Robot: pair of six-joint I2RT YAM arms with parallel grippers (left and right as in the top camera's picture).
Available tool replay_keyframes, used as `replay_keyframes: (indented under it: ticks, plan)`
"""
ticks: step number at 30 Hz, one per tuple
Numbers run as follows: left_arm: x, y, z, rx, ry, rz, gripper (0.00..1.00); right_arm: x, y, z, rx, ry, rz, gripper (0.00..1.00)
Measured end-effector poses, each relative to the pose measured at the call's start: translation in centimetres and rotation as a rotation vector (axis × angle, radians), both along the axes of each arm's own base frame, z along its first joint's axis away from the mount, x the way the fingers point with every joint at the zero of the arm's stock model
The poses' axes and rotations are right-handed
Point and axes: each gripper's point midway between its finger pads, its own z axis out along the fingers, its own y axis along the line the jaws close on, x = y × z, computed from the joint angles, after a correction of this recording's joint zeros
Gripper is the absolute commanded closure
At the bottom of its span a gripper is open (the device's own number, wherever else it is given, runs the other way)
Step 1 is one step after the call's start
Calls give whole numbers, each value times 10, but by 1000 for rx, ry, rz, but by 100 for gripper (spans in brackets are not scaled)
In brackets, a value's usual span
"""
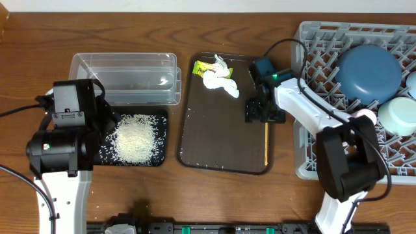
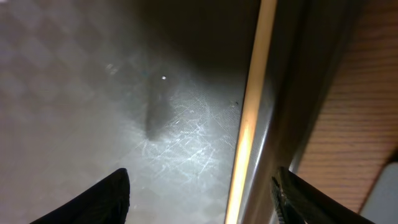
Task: Sort waste into correct bins and load items into the dishwasher rack
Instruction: 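Grasp the wooden stick with the right gripper and lift it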
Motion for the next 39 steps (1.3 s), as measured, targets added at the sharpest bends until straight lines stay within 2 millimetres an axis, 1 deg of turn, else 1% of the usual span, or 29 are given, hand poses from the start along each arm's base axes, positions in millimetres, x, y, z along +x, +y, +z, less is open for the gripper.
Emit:
replay_keyframes:
  ticks: [4,6,11,16,18,19,20,21,22,23,24,29,32,34,35,37,39]
  plan:
    - [0,0,0,0,0,0,9,0,0,-12,-7,17,-1,32]
    - [0,0,0,0,0,0,9,1,0,-14,-7,18,-3,32]
    - [0,0,0,0,0,0,9,3,1,-16,-5,11,-9,39]
    - [0,0,0,0,0,0,9,5,0,-19,-10,-1,-27,43]
    - [0,0,0,0,0,0,9,7,-1,-20,-14,-20,-44,46]
    - [0,0,0,0,0,0,9,7,-2,-20,-12,-30,-50,52]
    - [0,0,0,0,0,0,9,8,-3,-20,-14,-40,-57,62]
    - [0,0,0,0,0,0,9,8,-4,-21,-18,-48,-66,74]
    - [0,0,0,0,0,0,9,8,-7,-21,-29,-58,-76,82]
    - [0,0,0,0,0,0,9,7,-10,-21,-39,-65,-89,89]
    - [0,0,0,0,0,0,9,8,-12,-21,-47,-72,-103,91]
    - [0,0,0,0,0,0,9,9,-13,-20,-54,-80,-124,98]
    - [0,0,0,0,0,0,9,7,-13,-18,-54,-65,-127,99]
    - [0,0,0,0,0,0,9,2,-11,-16,-48,-31,-116,99]
    - [0,0,0,0,0,0,9,-2,-11,-12,-47,-7,-105,99]
    - [0,0,0,0,1,0,8,-1,-12,-3,-42,12,-91,99]
    - [0,0,0,0,0,0,9,10,-15,16,-24,2,-81,99]
